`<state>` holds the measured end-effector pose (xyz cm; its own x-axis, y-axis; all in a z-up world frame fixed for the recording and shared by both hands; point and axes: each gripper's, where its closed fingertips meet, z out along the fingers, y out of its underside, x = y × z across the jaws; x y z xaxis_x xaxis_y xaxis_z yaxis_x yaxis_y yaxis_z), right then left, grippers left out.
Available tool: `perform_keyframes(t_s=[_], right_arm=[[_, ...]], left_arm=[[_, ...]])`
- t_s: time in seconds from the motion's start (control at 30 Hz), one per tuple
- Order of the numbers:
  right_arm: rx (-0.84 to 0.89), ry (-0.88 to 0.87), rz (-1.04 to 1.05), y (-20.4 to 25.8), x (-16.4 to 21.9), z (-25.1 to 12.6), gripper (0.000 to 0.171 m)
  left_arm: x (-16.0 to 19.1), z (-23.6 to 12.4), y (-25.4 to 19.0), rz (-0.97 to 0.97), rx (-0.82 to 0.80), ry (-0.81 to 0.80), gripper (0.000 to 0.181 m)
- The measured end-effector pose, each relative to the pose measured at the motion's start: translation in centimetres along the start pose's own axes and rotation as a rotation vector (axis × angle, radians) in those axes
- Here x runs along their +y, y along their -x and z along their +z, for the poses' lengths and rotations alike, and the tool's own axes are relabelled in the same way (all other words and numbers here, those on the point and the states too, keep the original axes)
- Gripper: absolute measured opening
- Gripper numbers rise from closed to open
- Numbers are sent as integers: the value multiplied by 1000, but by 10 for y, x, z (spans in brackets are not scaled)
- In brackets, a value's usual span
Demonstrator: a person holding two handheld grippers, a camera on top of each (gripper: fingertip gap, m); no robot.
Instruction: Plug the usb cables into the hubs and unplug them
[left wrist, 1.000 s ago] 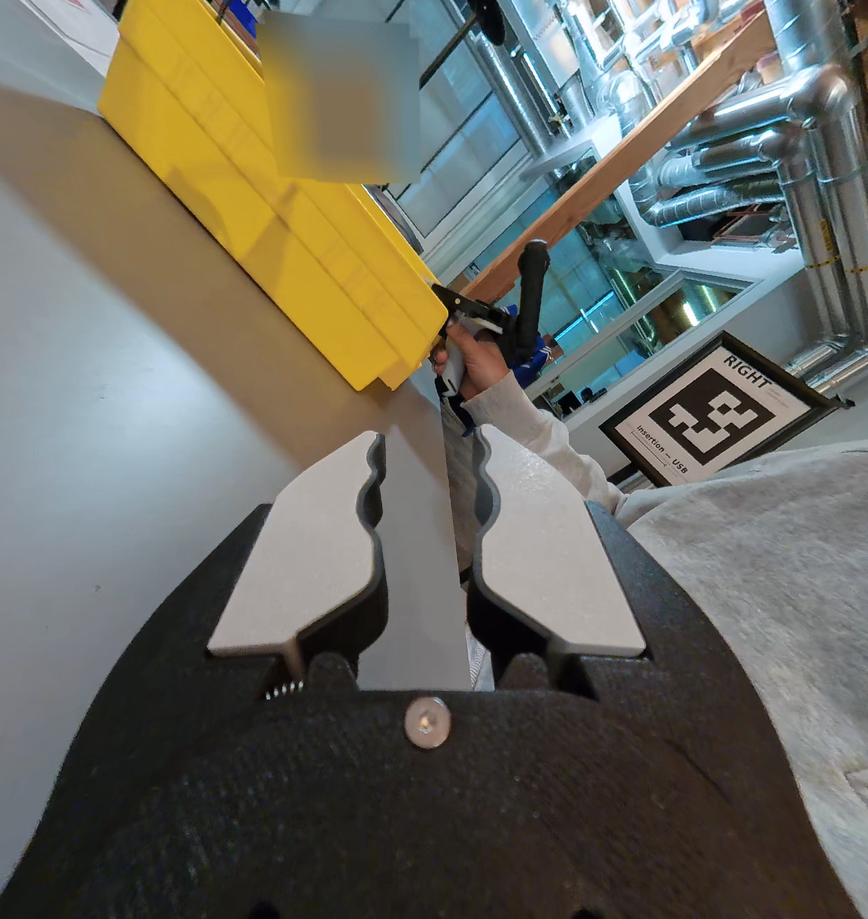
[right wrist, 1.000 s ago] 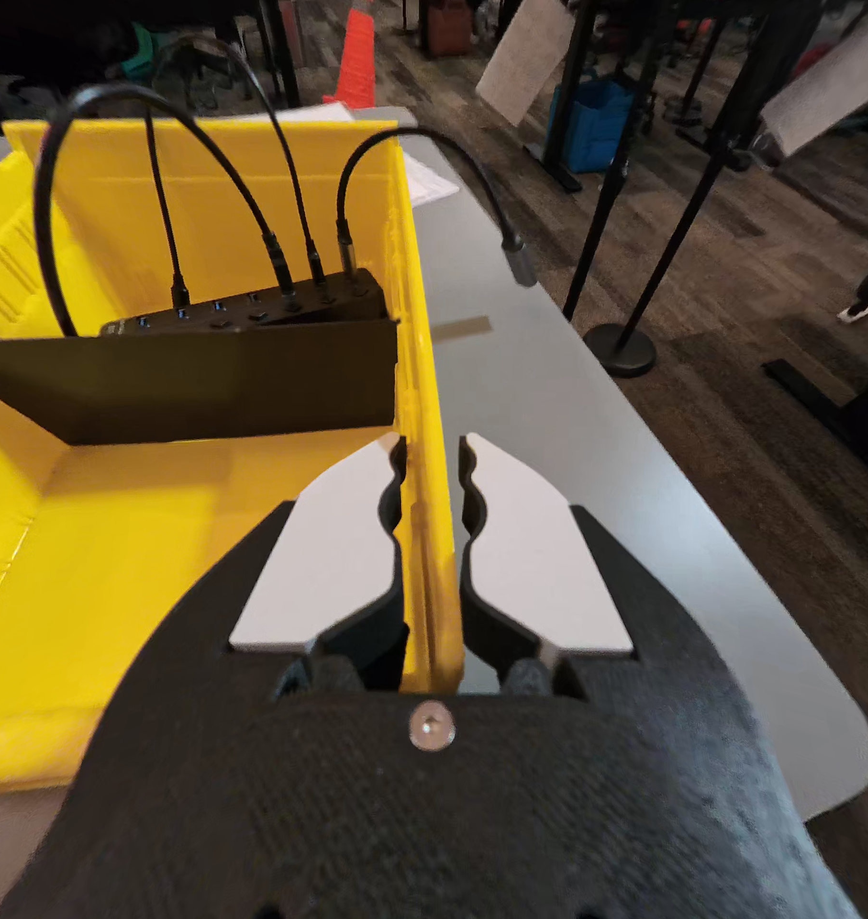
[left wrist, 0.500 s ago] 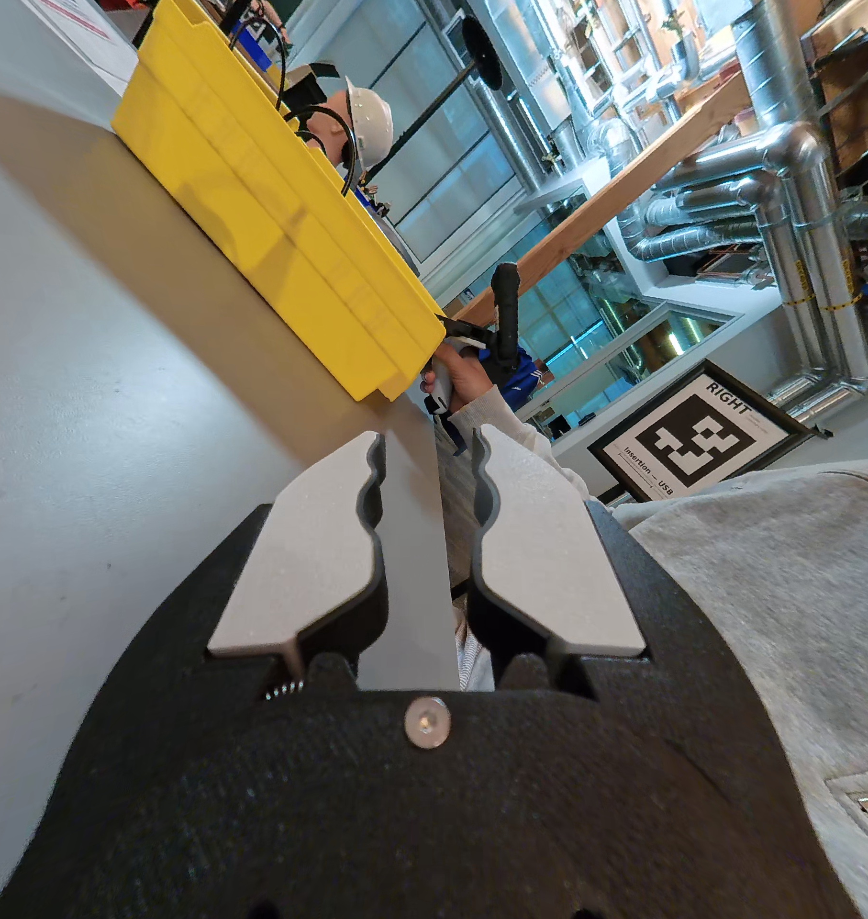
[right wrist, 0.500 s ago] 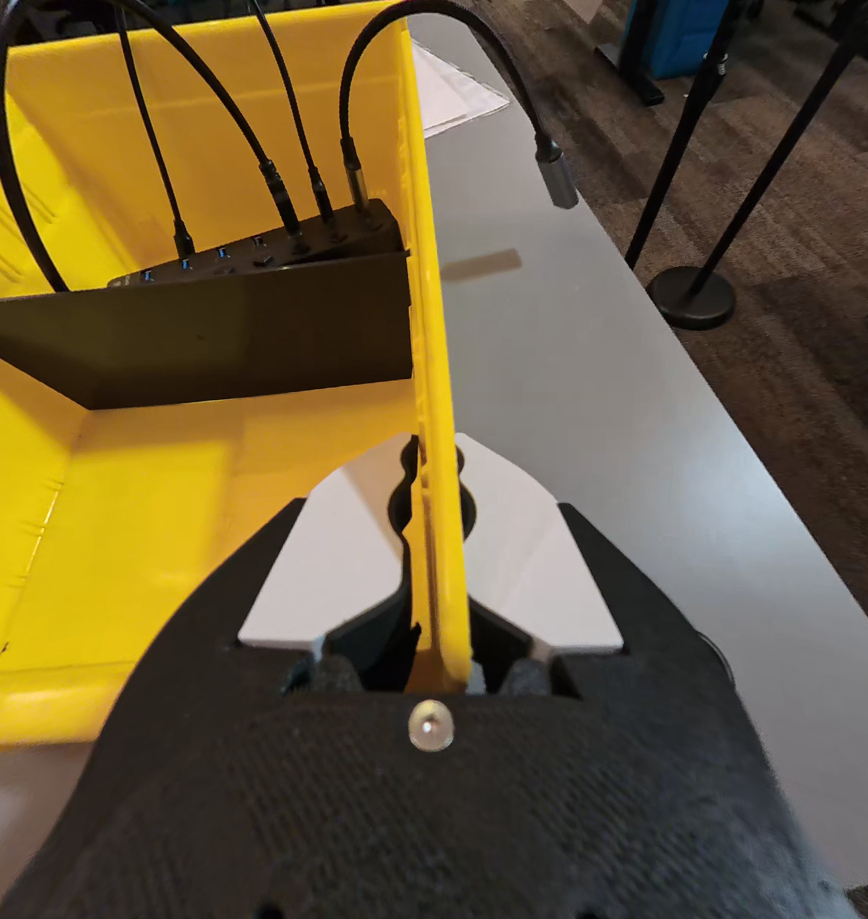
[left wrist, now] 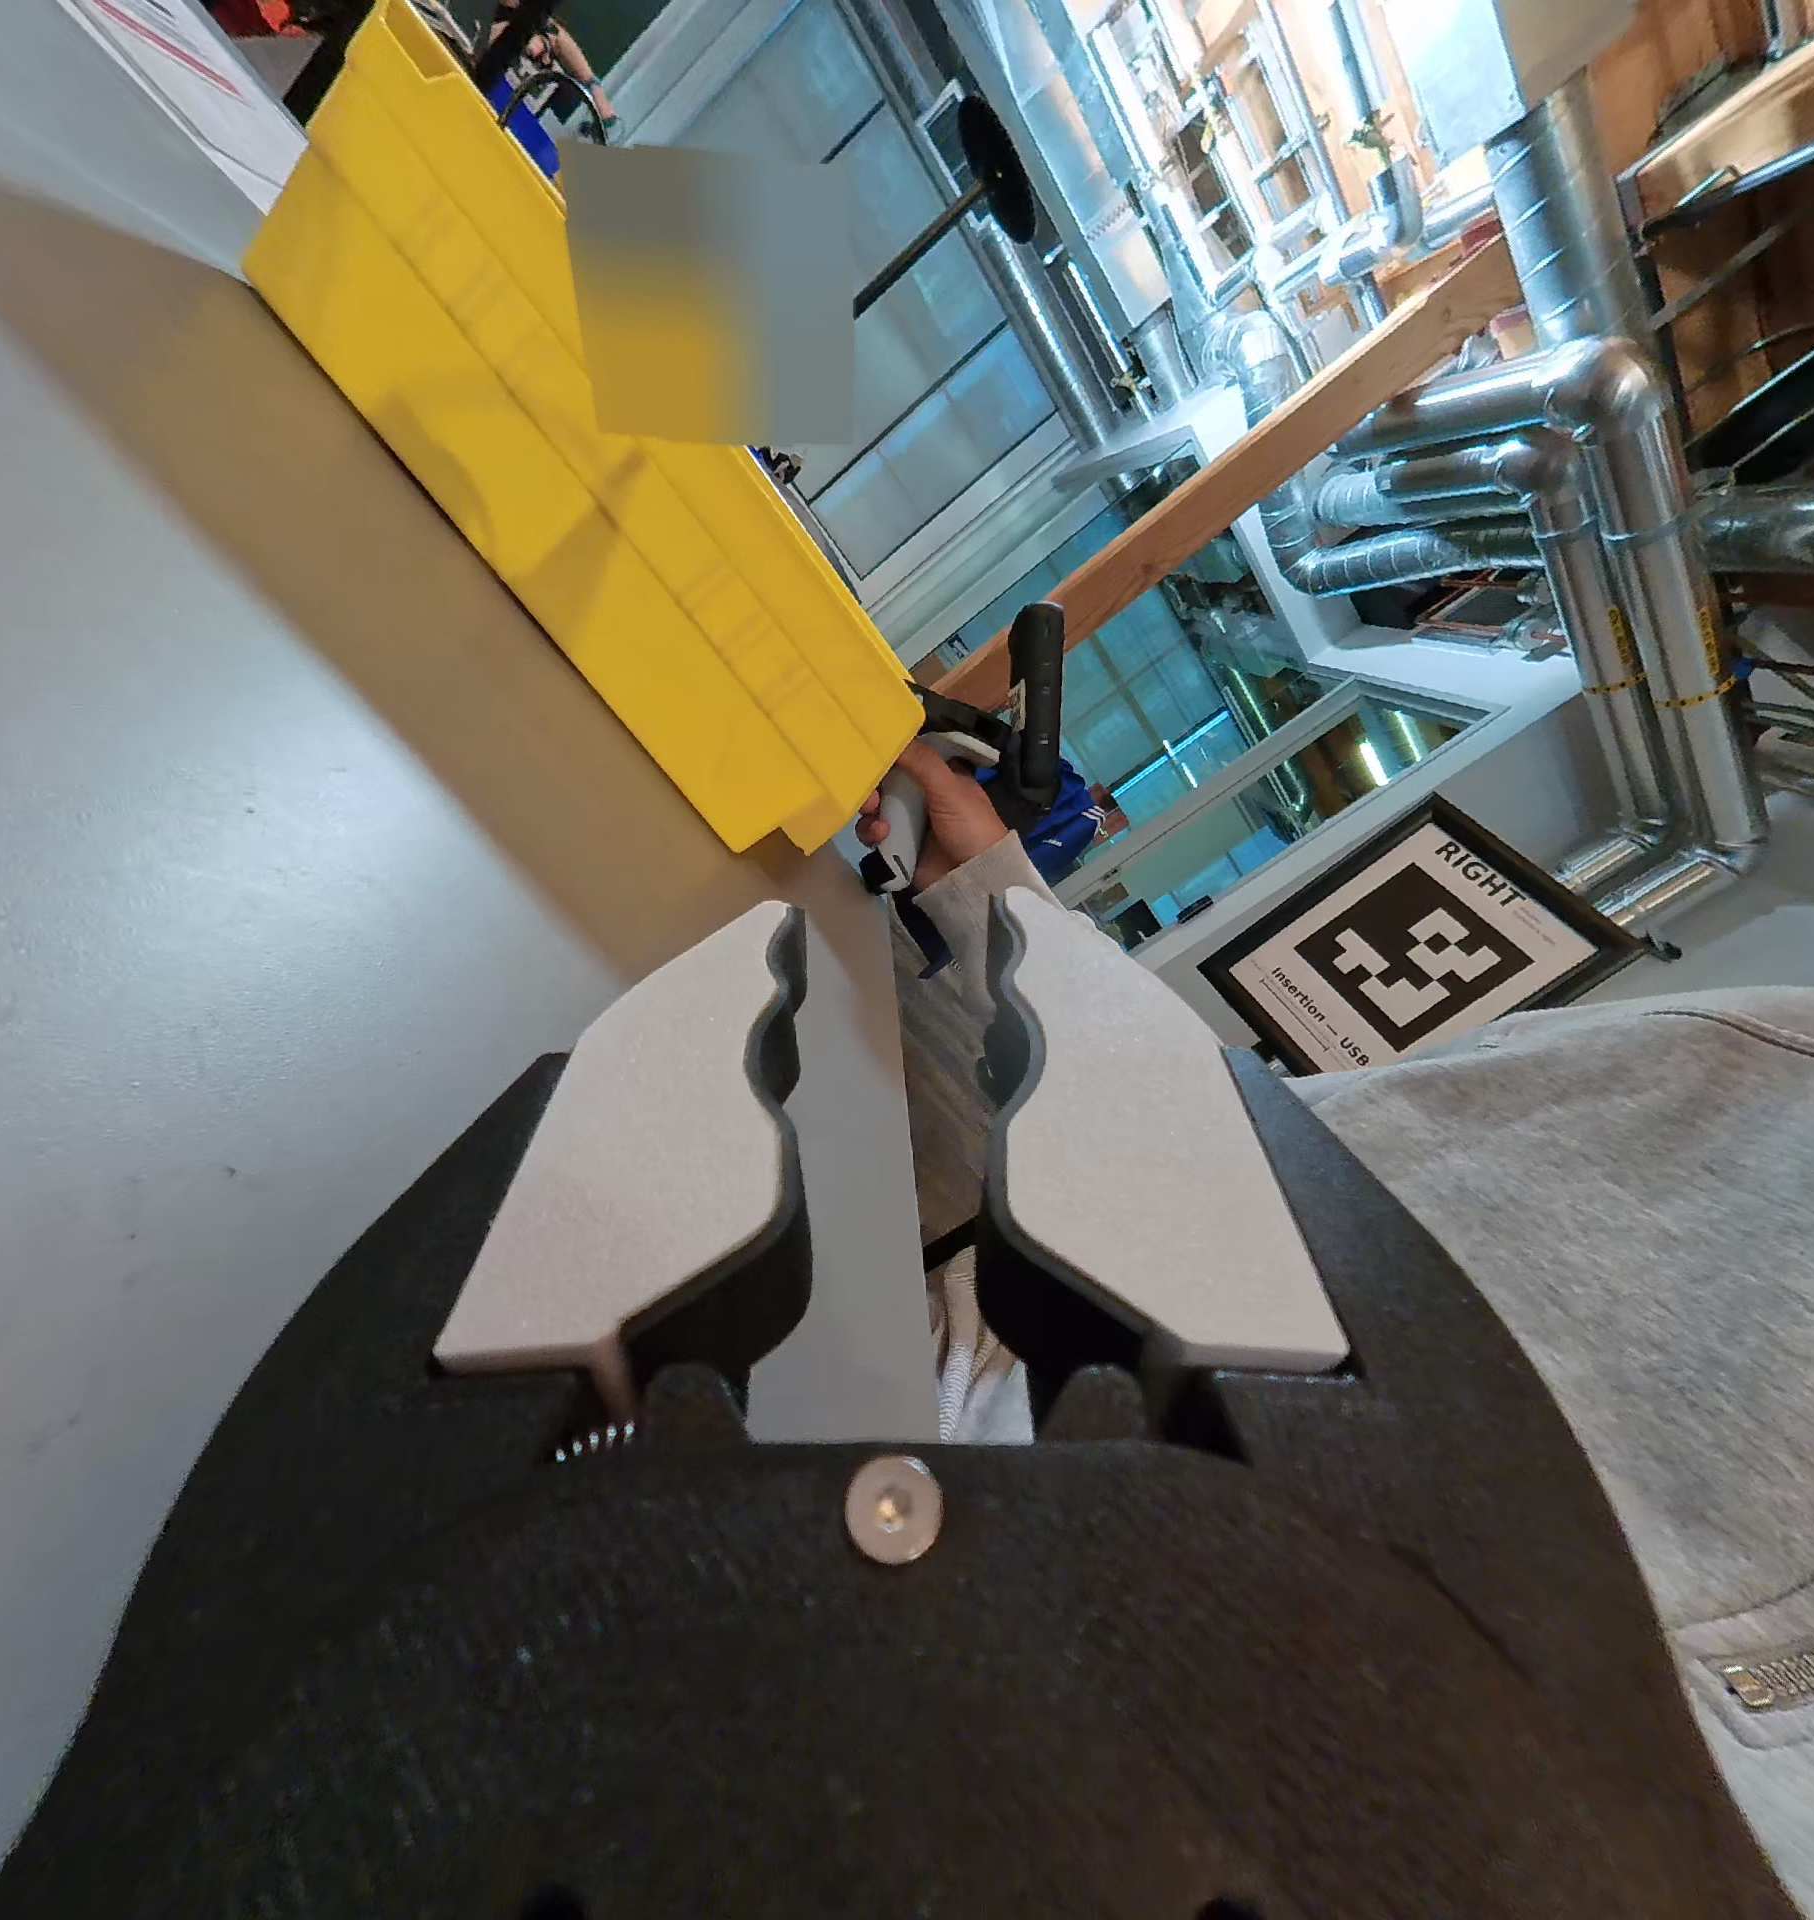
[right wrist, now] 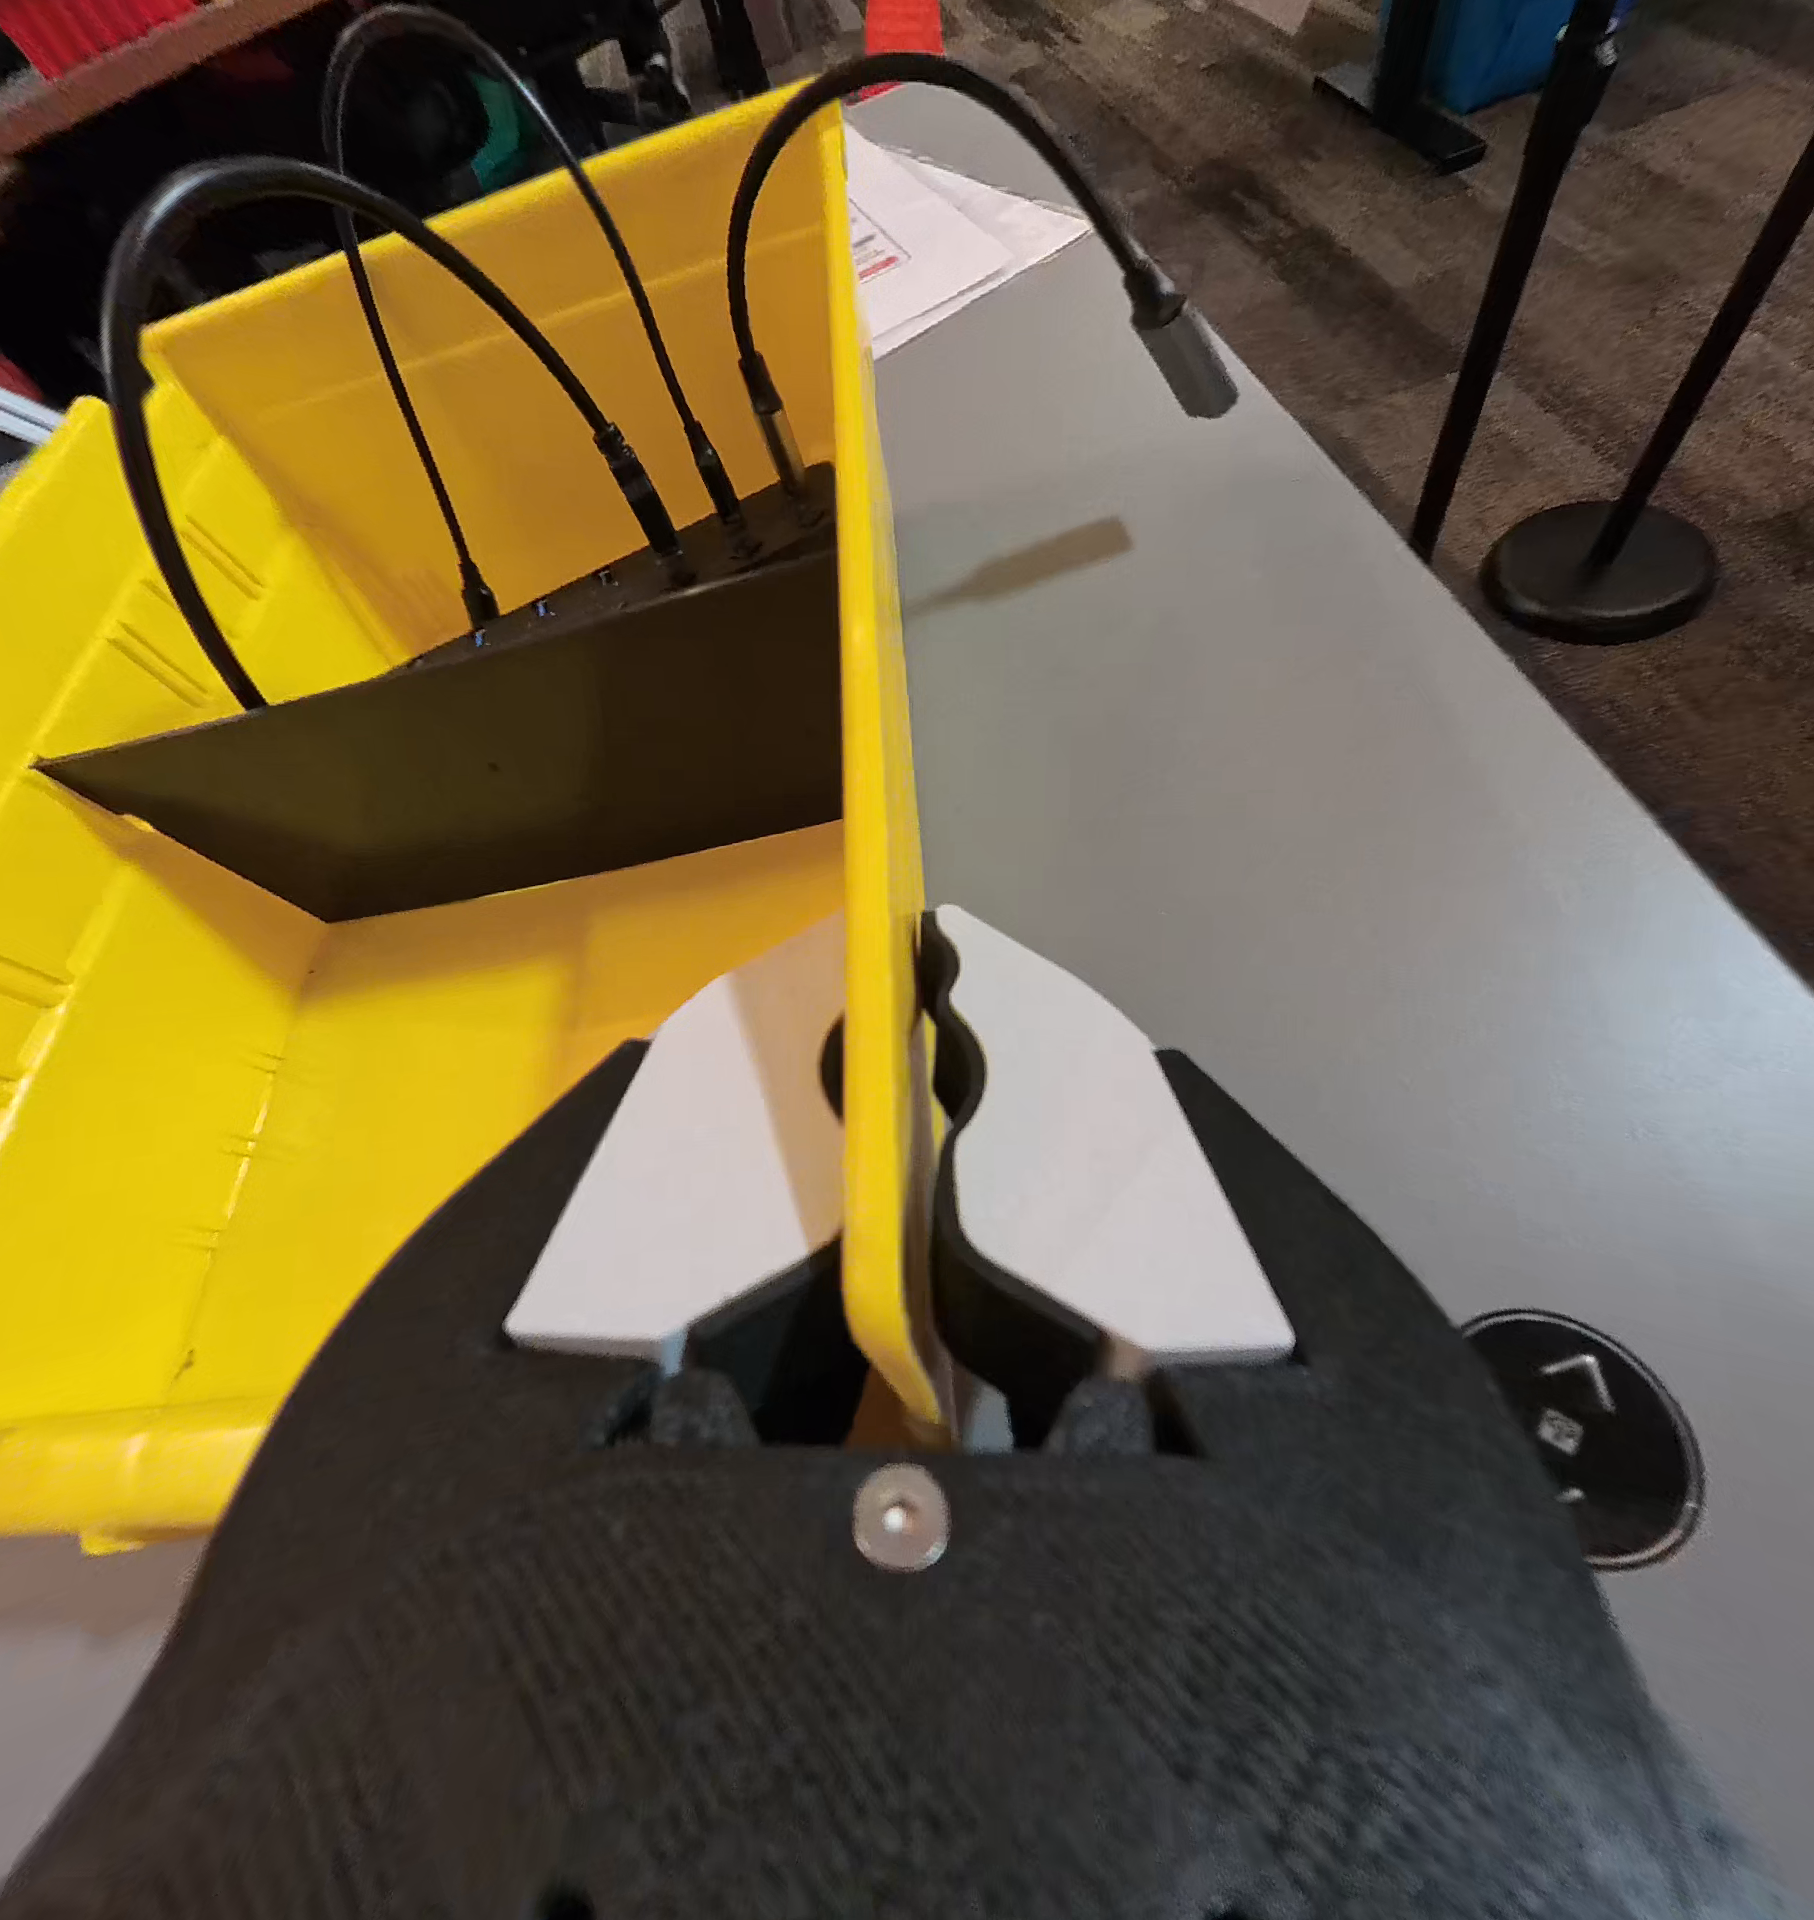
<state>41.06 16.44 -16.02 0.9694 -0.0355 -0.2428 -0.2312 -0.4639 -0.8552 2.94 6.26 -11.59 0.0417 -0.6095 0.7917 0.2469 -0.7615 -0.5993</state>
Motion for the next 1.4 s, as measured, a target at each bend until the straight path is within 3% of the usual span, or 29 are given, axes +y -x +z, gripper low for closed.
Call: perform_keyframes(t_s=[0.03, 0.73, 1.4], right_arm=[[-15, -2, 21, 1, 0, 0, 8], [-106, -5, 74, 5, 1, -4, 15], [-216, 11, 159, 12, 2, -2, 9]], left_arm=[[0, 0, 0, -4, 2, -2, 34], [-5, -3, 0, -57, 31, -43, 33], [-4, -3, 0, -60, 30, -39, 34]])
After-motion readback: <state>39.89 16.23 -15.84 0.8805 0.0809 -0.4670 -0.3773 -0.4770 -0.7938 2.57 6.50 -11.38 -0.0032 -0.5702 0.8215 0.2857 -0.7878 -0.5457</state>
